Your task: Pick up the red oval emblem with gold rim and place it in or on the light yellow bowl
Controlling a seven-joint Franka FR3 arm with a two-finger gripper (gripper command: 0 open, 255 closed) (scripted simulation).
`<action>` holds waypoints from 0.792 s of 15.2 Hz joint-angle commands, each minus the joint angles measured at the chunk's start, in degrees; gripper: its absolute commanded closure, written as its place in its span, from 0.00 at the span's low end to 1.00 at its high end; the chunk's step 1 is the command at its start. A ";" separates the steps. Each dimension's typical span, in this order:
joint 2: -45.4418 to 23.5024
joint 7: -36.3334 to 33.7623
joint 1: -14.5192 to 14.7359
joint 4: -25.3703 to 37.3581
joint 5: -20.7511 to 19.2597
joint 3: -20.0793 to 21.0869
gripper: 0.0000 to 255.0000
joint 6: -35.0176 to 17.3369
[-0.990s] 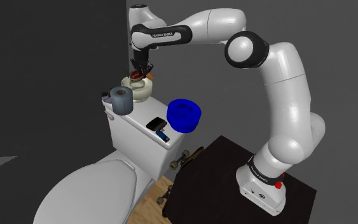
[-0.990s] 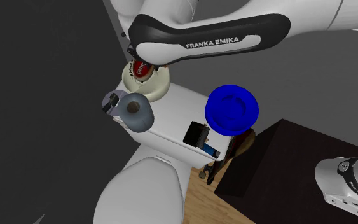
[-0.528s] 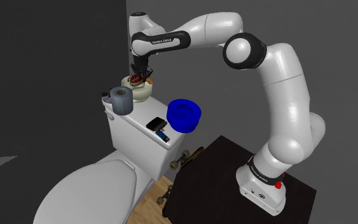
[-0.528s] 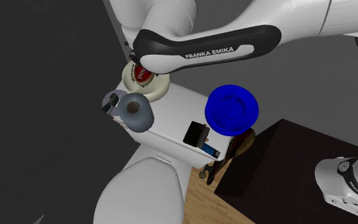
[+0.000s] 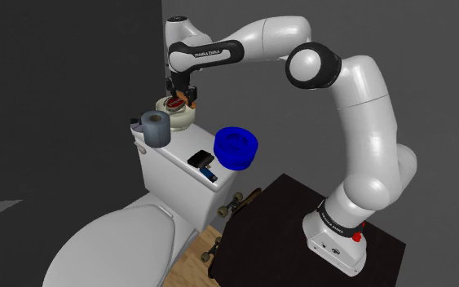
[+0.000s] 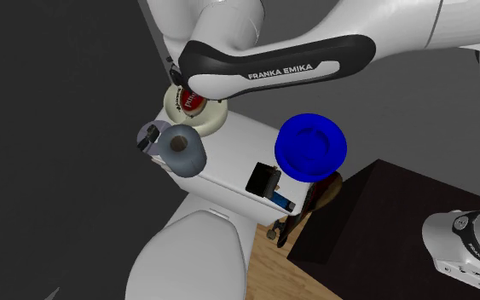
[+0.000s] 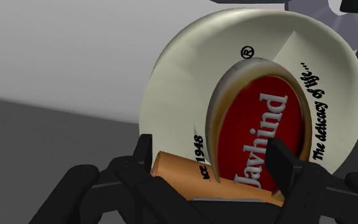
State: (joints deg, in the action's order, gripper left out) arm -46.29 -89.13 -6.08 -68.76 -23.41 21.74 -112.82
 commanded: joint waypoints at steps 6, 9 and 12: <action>1.93 0.49 0.28 2.26 0.86 0.49 0.00 4.23; 2.35 0.66 0.42 3.06 1.04 0.62 0.00 5.42; 2.34 0.66 0.42 3.08 1.04 0.62 0.00 5.43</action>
State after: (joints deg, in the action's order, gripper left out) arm -43.93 -88.48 -5.67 -65.74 -22.37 22.36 -107.45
